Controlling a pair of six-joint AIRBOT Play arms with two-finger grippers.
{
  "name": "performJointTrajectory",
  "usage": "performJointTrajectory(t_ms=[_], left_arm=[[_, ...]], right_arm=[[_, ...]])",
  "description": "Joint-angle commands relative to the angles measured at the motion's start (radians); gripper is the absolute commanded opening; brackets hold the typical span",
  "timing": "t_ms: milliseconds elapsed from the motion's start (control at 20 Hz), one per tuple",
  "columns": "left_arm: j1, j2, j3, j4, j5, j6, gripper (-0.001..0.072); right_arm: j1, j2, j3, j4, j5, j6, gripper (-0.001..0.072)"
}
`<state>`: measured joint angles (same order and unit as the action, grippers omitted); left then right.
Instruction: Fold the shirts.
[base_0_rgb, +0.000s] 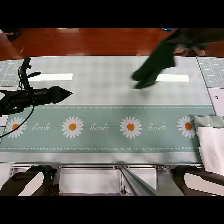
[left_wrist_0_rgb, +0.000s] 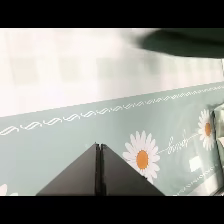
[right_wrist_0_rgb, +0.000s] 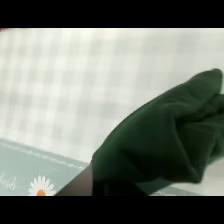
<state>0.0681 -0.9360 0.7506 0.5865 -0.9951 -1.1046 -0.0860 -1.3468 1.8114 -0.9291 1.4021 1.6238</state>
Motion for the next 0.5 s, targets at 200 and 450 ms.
performJointTrajectory(t_ms=[200,450], left_arm=[[0.0,0.0,0.0,-0.004,0.03,0.001,0.0019],[0.0,0.0,0.0,-0.005,0.097,0.001,0.0019]], right_arm=[[-0.478,0.211,0.025,-0.026,0.292,0.011,0.0017],[-0.787,0.297,-0.051,-0.026,0.455,-0.057,0.0016]])
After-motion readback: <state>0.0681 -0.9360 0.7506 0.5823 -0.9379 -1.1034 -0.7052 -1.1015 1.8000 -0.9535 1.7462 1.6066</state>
